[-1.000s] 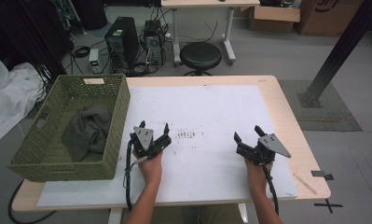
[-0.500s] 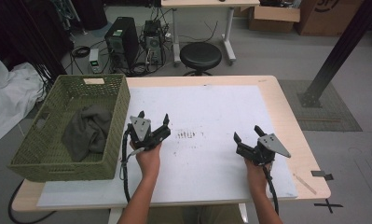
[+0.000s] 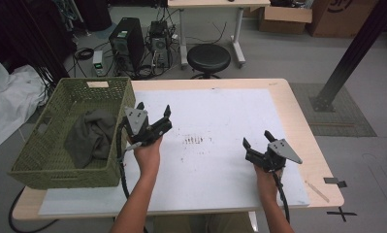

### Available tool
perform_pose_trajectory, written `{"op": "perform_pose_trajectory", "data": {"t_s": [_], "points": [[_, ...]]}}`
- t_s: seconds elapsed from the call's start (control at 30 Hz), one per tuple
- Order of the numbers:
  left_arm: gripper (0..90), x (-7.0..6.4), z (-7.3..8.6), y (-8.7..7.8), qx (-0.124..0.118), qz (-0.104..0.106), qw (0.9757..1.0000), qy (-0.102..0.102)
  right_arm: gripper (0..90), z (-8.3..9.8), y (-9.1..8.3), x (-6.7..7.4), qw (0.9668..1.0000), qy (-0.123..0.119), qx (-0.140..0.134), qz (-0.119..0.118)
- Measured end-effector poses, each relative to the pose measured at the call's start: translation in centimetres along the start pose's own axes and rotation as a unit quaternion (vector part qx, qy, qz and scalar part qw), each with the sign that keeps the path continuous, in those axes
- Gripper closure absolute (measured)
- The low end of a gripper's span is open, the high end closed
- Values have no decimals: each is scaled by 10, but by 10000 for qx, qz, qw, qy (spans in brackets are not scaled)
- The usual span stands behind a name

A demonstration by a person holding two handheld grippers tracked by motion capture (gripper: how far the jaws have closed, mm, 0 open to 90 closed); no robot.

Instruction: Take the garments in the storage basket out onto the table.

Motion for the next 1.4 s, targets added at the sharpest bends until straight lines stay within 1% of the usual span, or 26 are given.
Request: {"op": "perform_pose_trajectory", "data": {"t_s": [0.1, 0.13, 0.2, 0.27, 0.37, 0.5, 0.6, 0.73, 0.93, 1.0, 1.07, 1.1, 1.23, 1.27, 1.3, 1.4], "points": [[157, 6, -11, -1, -39, -13, 10000, 45, 148, 0, 0, 0, 10000, -1, 8, 1], [157, 6, -11, -1, -39, -13, 10000, 45, 148, 0, 0, 0, 10000, -1, 8, 1], [157, 13, -19, -3, -58, -41, 10000, 13, 148, 0, 0, 0, 10000, -11, 12, -2], [157, 16, -21, -4, -61, -54, 10000, -4, 148, 0, 0, 0, 10000, -11, 14, -2], [157, 24, -27, -6, -89, -92, 9999, -14, 148, 0, 0, 0, 10000, -8, 16, -6], [157, 38, -36, -9, -104, -184, 9998, 6, 148, 0, 0, 0, 10000, -16, 17, -11], [157, 51, -41, -12, -124, -285, 9995, -18, 147, 0, 0, 0, 10000, -12, 20, -11], [157, 68, -43, -17, -77, -463, 9989, 70, 148, 0, 0, 0, 10000, -15, 24, -12], [157, 92, -43, -23, -23, -759, 9970, 147, 148, 0, 0, 1, 10000, -15, 34, -15], [157, 101, -42, -26, 18, -885, 9958, 222, 148, 0, 0, 1, 10000, -13, 38, -13], [157, 109, -43, -28, 16, -992, 9948, 231, 147, 0, 1, 1, 10000, -34, 29, -18], [157, 113, -43, -29, 15, -1023, 9945, 202, 148, 0, 1, 1, 10000, -33, 37, -17], [157, 127, -44, -33, 38, -1175, 9928, 237, 147, 0, 1, 1, 10000, -41, 42, -25], [157, 135, -43, -35, 70, -1240, 9919, 255, 148, 0, 1, 1, 10000, -34, 42, -28], [157, 135, -43, -35, 70, -1240, 9919, 255, 148, 0, 1, 1, 10000, -27, 45, -26], [157, 148, -41, -37, 102, -1319, 9909, 264, 147, 0, 1, 1, 10000, -33, 44, -27]]}}
Point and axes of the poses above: each handheld gripper's, and its own axes: y roughly forward along the jaws, z roughly out of its underside, x roughly to its left, the point moved 8 cm from there along y, roughly forward along the jaws, and after that the axes turned 5 degrees about -x, right-handed, at the moved point
